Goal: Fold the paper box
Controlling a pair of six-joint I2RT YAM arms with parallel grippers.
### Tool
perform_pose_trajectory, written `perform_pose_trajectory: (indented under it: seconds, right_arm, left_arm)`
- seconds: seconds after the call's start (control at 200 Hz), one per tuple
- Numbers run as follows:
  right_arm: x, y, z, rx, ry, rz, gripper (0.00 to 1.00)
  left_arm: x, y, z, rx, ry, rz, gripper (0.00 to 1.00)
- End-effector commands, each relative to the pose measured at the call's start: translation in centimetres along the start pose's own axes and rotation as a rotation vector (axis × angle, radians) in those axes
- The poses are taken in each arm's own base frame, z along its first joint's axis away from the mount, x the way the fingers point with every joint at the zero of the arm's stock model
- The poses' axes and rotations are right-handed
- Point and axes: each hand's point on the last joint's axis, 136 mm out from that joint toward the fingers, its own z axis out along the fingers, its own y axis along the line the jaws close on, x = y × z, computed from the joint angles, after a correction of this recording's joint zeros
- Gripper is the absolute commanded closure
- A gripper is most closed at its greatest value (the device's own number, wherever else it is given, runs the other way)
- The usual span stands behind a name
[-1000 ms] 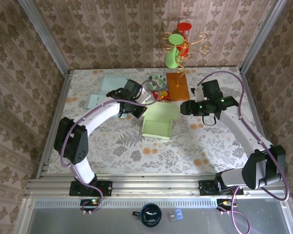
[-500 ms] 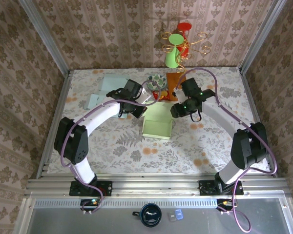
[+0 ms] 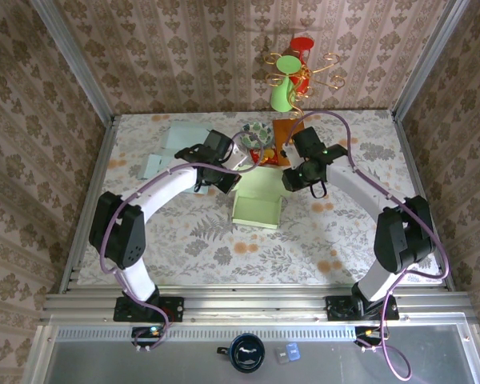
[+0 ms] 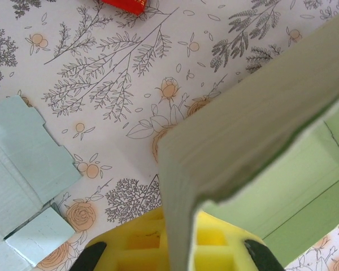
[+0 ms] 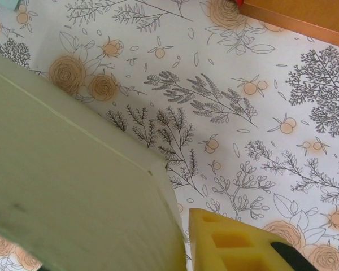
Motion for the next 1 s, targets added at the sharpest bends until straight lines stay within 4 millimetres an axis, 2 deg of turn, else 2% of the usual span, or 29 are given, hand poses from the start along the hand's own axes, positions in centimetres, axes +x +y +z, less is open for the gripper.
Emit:
perform_pose_trajectory:
  seconds: [0.0,0.1,0.24,0.455,0.62,0.795,0.995]
  right_arm:
    - [-0.6,0.2,0.4,0.026,0.001,0.004,0.79]
    - [-1.0,-0.3,0.4,0.059,-0.012,0.042,0.88]
    - [-2.5,-0.5,-0.4,0.099,-0.062,0.093,1.0]
    - [-6.2,-0.6,-1.6,0.142,-0.196,0.183,1.0]
    - [-7.9,-1.0,-1.2,0.143,-0.284,0.274,1.0]
    - [-8.1,-1.5,-0.5,0.145,-0.369,0.359,1.0]
    - [-7.4,-1.8,0.5,0.132,-0.419,0.415,1.0]
  left_arm:
    - [-0.4,0.8,0.1,-0.021,0.009,-0.061,1.0]
    - [-0.8,1.1,0.2,-0.041,-0.003,-0.111,1.0]
    - [-1.4,1.6,0.3,-0.086,-0.022,-0.199,1.0]
    - [-3.7,2.2,0.9,-0.112,-0.112,-0.315,1.0]
    - [-5.3,2.6,1.9,-0.088,-0.212,-0.355,1.0]
    - [-6.1,2.2,2.9,-0.036,-0.295,-0.352,1.0]
    - [-5.7,2.0,4.0,0.012,-0.34,-0.369,1.0]
